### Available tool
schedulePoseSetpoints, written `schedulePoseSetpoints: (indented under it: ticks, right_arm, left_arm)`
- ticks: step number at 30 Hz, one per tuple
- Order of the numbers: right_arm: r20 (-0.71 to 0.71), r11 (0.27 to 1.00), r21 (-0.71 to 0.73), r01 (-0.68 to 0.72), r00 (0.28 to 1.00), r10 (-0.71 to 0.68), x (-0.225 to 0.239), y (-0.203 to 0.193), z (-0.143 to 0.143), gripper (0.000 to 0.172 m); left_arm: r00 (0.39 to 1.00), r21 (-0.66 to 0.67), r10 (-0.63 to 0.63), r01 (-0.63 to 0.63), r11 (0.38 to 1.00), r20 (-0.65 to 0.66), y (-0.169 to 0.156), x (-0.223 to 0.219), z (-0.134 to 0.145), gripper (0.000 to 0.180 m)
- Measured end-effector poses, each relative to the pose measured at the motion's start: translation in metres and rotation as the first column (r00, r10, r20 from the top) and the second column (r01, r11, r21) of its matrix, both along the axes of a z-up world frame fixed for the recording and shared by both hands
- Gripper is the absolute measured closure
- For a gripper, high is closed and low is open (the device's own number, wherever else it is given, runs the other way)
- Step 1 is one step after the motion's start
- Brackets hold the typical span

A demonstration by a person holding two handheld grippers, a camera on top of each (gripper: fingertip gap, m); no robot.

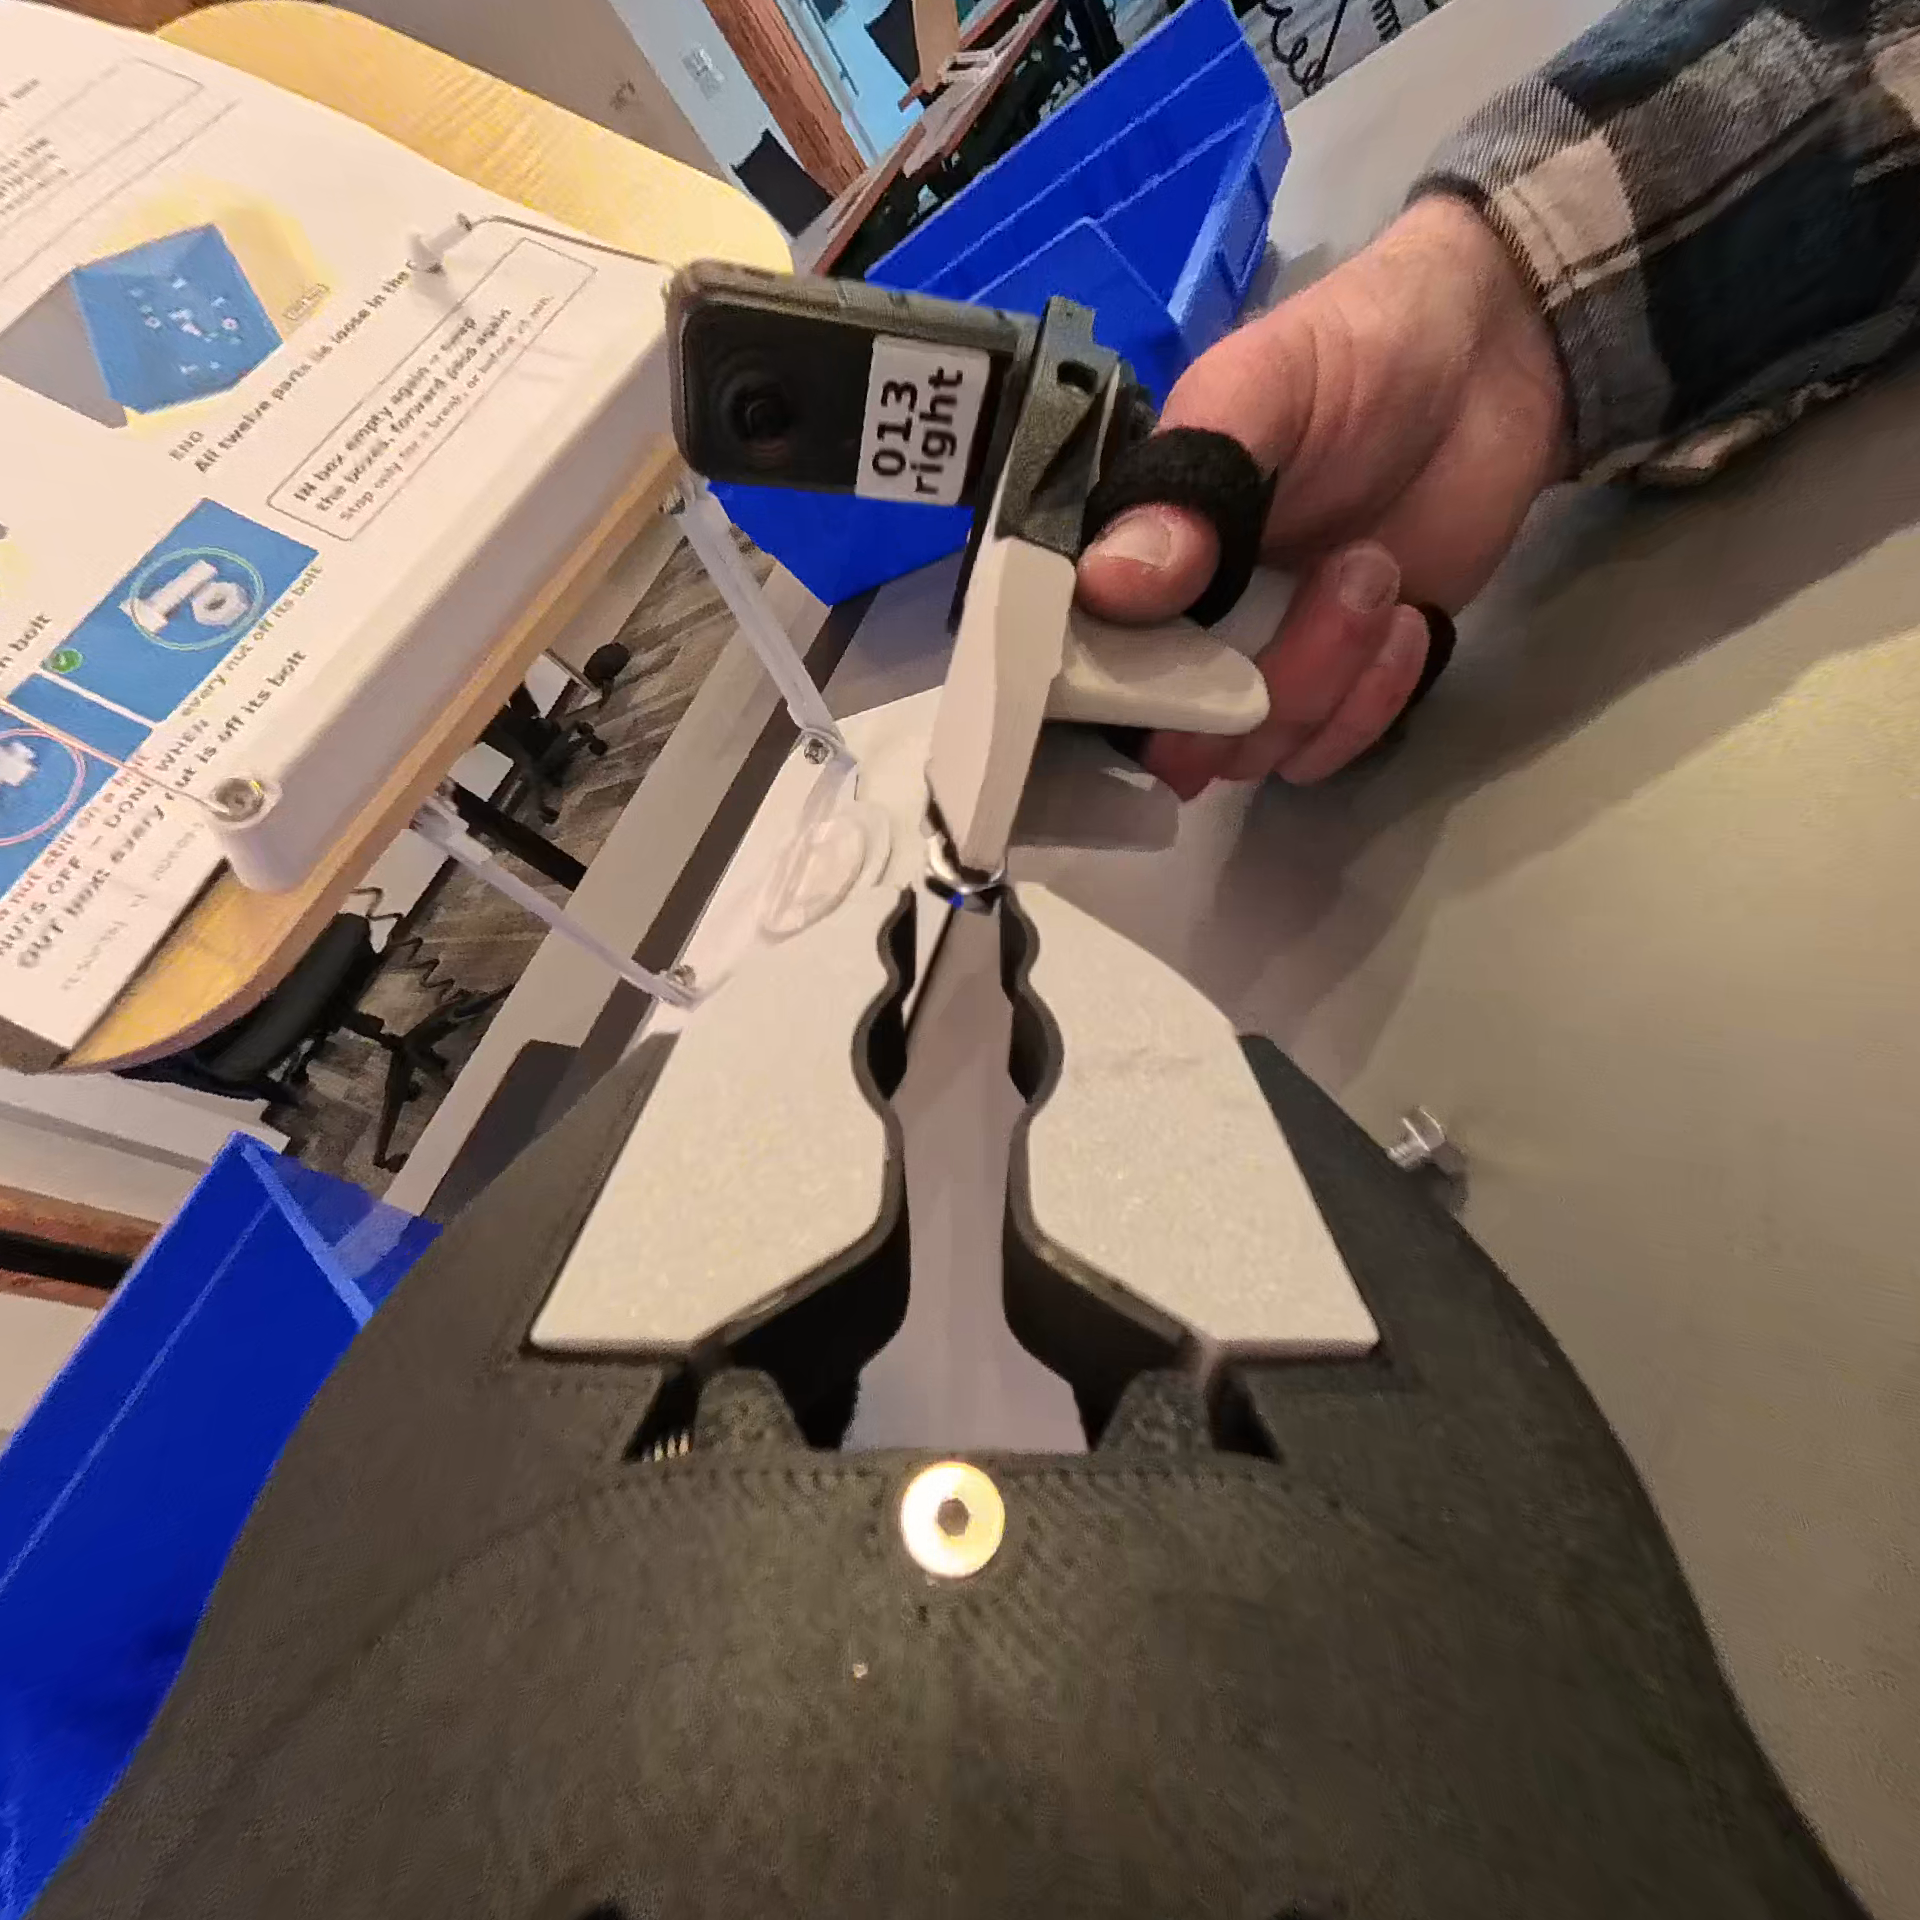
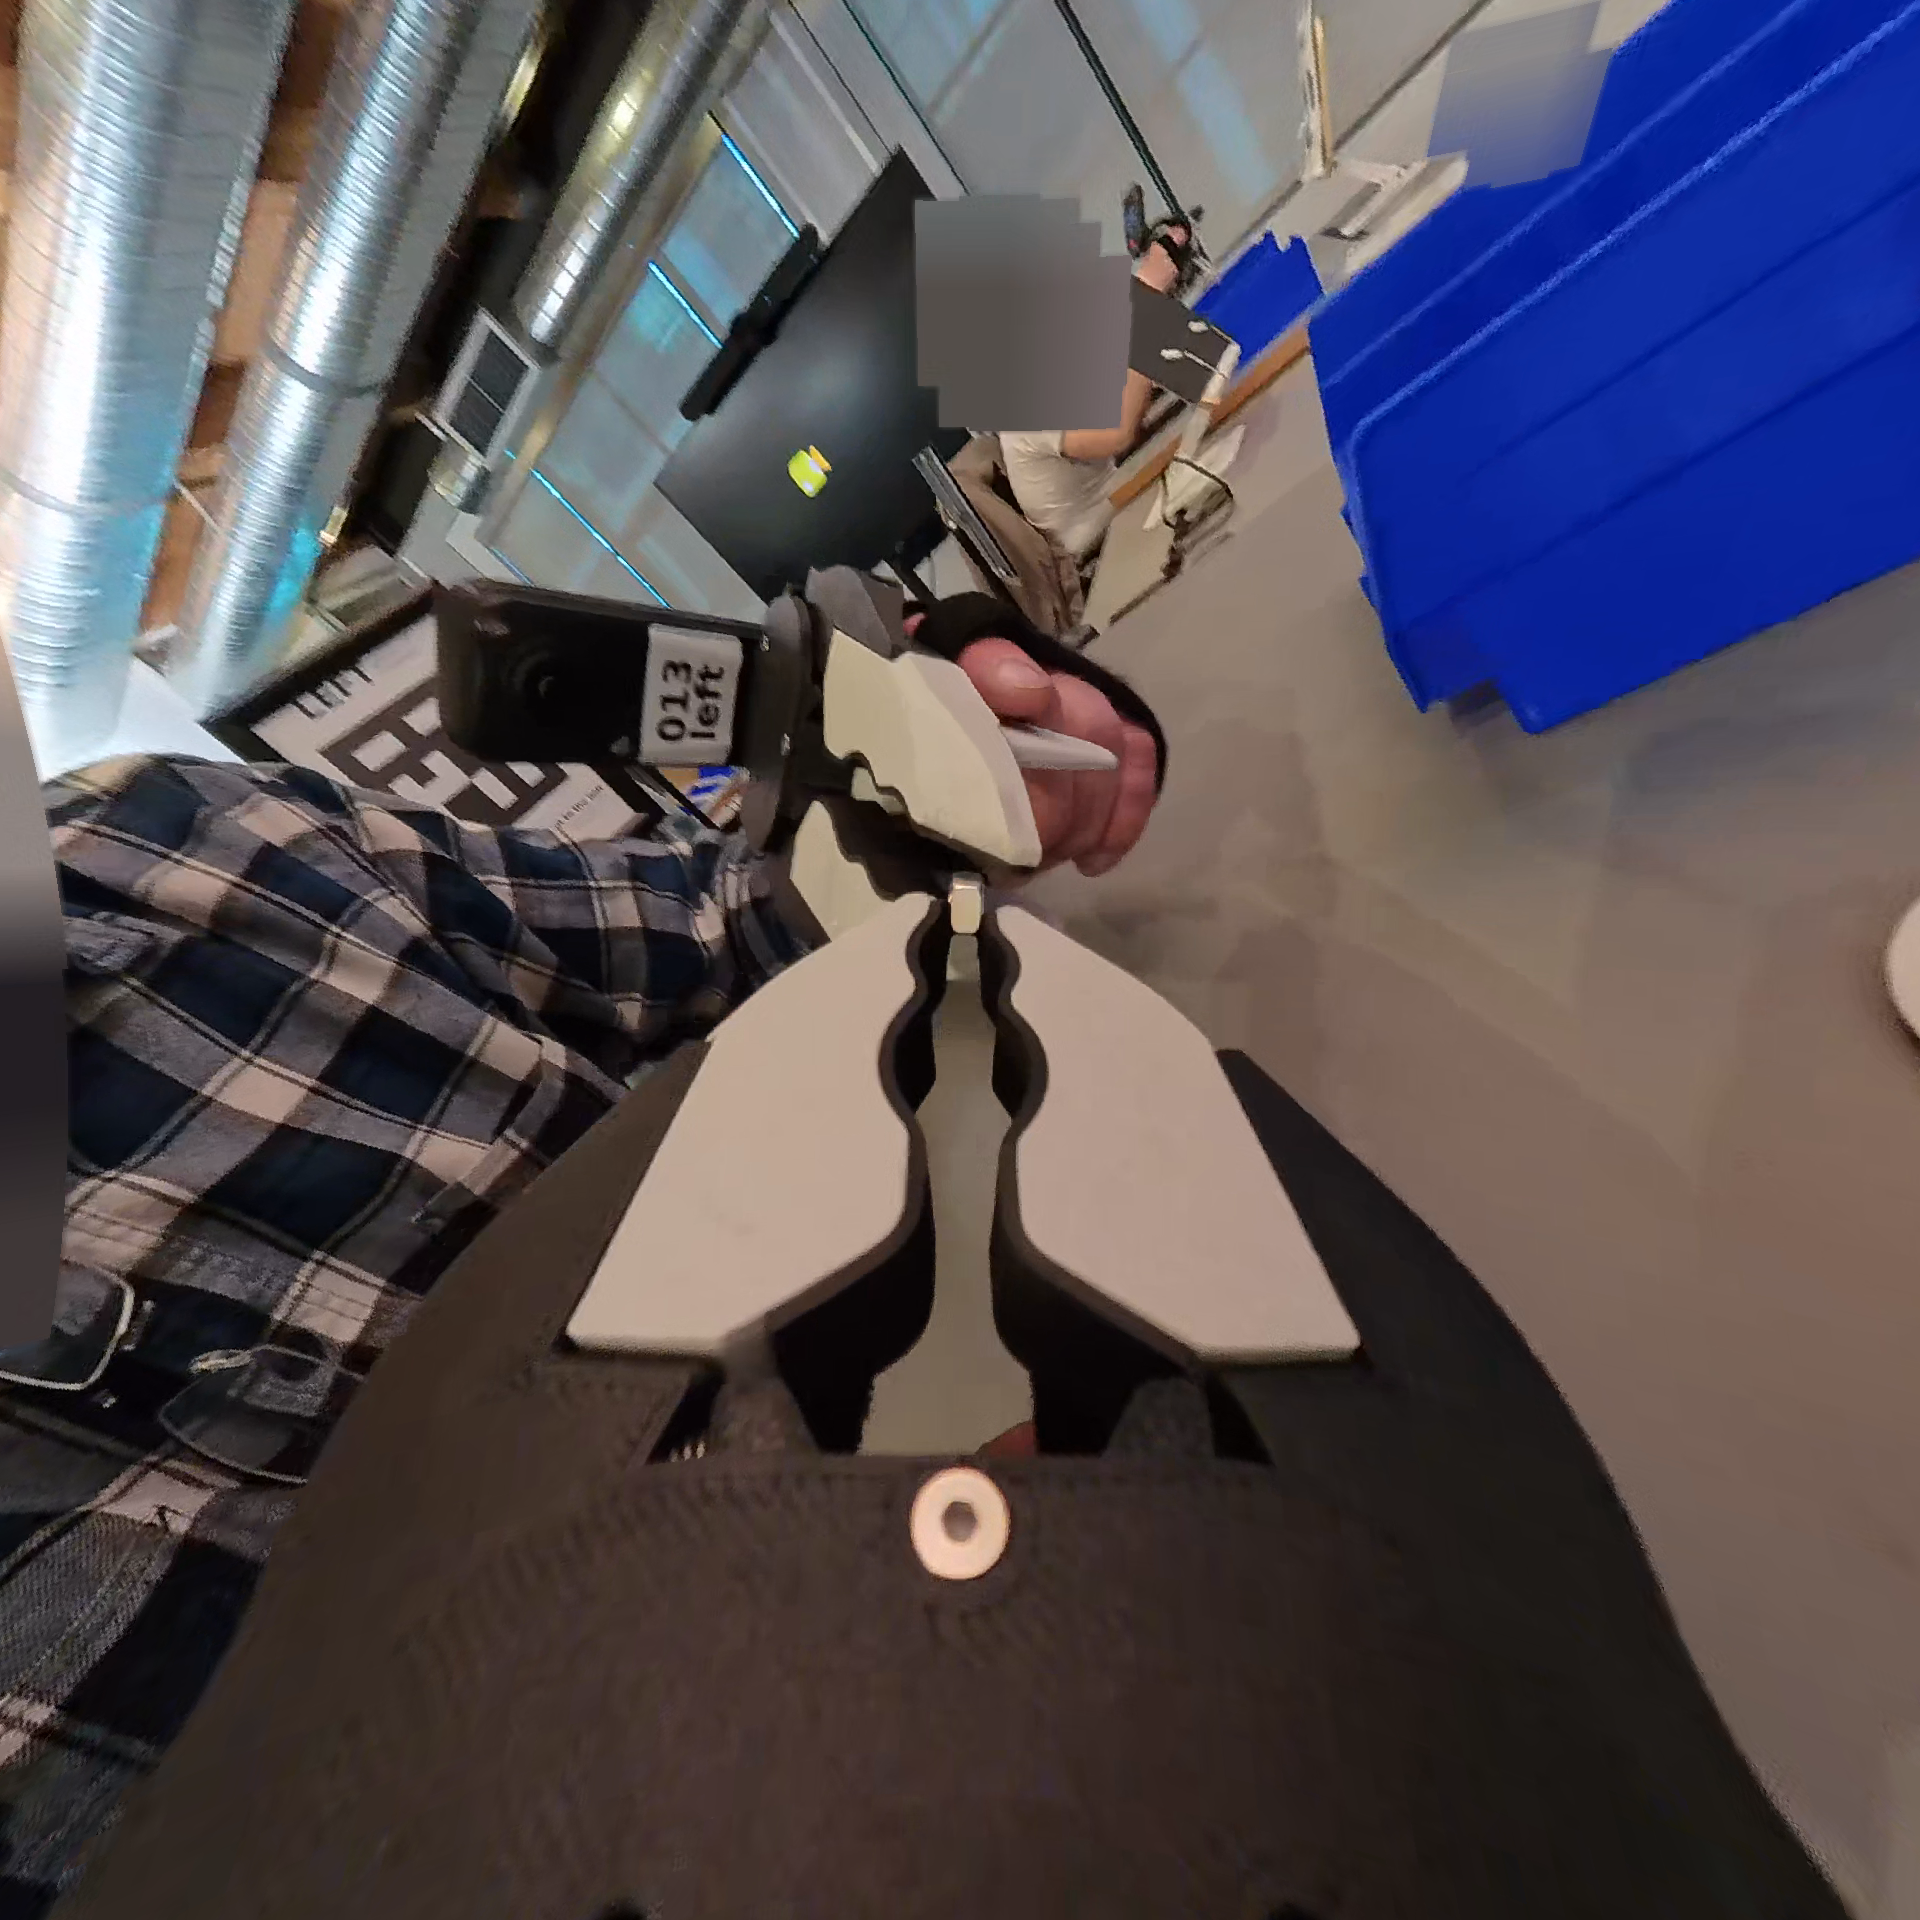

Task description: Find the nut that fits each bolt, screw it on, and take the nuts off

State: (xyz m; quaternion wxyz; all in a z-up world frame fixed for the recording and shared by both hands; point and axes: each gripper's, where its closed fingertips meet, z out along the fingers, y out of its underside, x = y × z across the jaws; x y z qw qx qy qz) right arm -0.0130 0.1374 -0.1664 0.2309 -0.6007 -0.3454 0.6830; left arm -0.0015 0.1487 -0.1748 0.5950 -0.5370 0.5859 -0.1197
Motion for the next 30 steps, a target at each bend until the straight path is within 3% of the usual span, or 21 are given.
schedulePoseSetpoints:
  ticks: [3,6,10,16,19,30]
  right_arm:
    - [0.176,0.995,0.096,-0.005,0.984,-0.012,0.006,0.004,-0.023,0.165]
    - [0.369,0.973,0.207,-0.103,0.929,0.020,0.013,-0.001,-0.047,0.166]
    - [0.521,0.954,0.179,-0.239,0.846,0.114,0.020,-0.014,-0.074,0.165]
    - [0.611,0.927,0.153,-0.341,0.770,0.183,0.024,-0.028,-0.090,0.166]
    - [0.624,0.924,0.151,-0.350,0.759,0.186,0.024,-0.029,-0.092,0.166]
    - [0.631,0.922,0.158,-0.353,0.755,0.181,0.024,-0.028,-0.093,0.166]
  left_arm:
    - [0.998,-0.172,0.038,-0.047,0.984,-0.051,0.000,-0.009,-0.016,0.162]
    - [0.994,-0.343,0.039,-0.070,0.937,-0.098,-0.014,-0.018,-0.033,0.157]
    - [0.990,-0.507,0.050,-0.111,0.855,-0.132,-0.034,-0.017,-0.049,0.146]
    - [0.967,-0.620,0.011,-0.173,0.766,-0.256,-0.053,-0.009,-0.081,0.127]
    - [0.957,-0.640,0.032,-0.218,0.737,-0.289,-0.052,-0.010,-0.093,0.125]
    - [0.931,-0.634,0.107,-0.319,0.705,-0.349,-0.051,-0.014,-0.097,0.147]
